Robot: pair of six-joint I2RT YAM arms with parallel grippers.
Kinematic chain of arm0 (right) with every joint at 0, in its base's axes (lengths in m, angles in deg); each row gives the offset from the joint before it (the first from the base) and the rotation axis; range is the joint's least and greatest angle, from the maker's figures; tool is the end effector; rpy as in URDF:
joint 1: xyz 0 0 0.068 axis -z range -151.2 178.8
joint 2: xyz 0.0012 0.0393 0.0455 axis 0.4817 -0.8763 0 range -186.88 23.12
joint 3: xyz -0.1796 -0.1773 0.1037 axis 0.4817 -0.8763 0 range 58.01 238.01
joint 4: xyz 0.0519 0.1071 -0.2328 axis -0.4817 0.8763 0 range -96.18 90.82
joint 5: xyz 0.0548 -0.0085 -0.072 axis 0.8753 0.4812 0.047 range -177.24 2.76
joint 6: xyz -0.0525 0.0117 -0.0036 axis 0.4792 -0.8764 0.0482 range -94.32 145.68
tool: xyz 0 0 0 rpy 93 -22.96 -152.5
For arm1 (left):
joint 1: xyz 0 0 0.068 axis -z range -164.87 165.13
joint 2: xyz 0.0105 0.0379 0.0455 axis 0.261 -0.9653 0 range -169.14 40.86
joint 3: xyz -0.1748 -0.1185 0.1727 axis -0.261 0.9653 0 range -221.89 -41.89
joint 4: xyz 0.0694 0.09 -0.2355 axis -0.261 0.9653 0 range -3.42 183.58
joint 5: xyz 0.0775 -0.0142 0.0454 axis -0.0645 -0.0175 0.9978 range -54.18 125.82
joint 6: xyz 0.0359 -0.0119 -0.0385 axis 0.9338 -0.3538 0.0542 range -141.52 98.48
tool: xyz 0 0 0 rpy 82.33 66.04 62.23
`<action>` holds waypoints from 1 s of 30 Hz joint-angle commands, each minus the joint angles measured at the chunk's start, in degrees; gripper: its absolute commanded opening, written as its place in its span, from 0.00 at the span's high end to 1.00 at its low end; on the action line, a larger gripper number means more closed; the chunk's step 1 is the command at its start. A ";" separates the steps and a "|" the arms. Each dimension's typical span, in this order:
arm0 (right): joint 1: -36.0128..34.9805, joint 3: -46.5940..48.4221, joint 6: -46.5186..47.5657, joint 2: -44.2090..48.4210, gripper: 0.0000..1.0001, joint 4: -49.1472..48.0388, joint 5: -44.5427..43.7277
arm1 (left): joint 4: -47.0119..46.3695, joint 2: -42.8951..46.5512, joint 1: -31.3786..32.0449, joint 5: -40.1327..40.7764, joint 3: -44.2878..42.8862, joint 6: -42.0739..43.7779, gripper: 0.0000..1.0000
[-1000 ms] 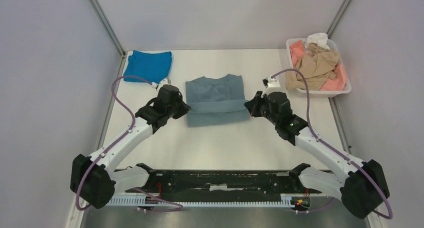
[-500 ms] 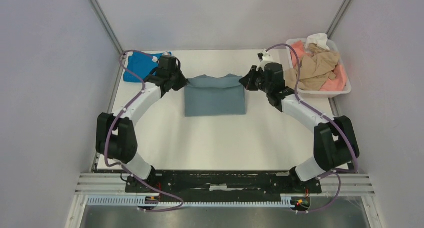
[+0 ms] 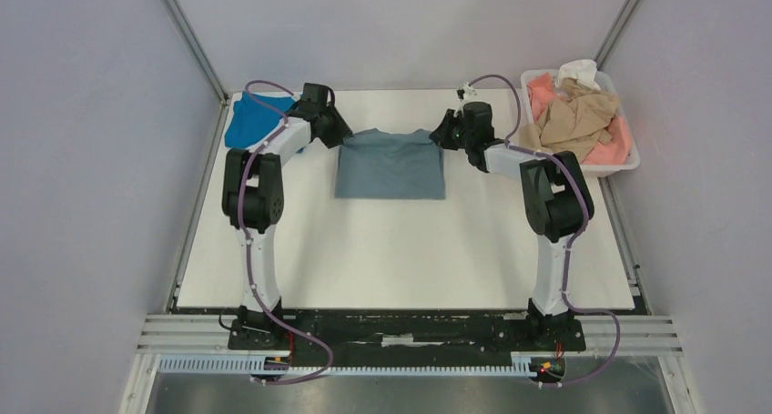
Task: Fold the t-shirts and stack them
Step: Fold the long partially folded tshirt into a neat square
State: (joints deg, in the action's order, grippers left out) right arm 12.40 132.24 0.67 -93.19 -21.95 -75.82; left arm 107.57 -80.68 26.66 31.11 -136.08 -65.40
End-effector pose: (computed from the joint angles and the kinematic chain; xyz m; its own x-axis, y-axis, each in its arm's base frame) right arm 0.4361 0.1357 0.1823 -0.5743 0.2630 -0.7753 -0.2252 0.8597 0.4585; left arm 0.4659 -0.0981 0.1975 -0.7028 -0.5616 -0.4367 -0.3251 0.7995 -0.5050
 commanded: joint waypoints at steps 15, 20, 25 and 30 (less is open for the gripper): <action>-1.24 -4.18 -0.69 5.06 0.02 -14.45 13.24 | -2.70 -0.65 1.20 -12.70 -6.10 4.93 0.18; -2.40 1.66 -3.89 -2.77 0.02 -15.02 12.44 | -0.03 -10.19 1.13 -13.39 -14.50 3.45 0.18; -2.00 11.02 -3.56 -13.37 0.02 -5.53 2.73 | 6.69 -17.49 1.13 -10.71 -21.94 3.77 0.17; -1.65 2.23 -6.69 -12.56 0.02 -7.06 1.58 | 9.03 -15.77 1.13 -11.55 -17.04 4.62 0.17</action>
State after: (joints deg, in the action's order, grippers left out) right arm 10.34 140.86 -3.60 -107.57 -32.11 -70.48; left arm 110.96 -97.27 27.91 19.40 -156.30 -62.32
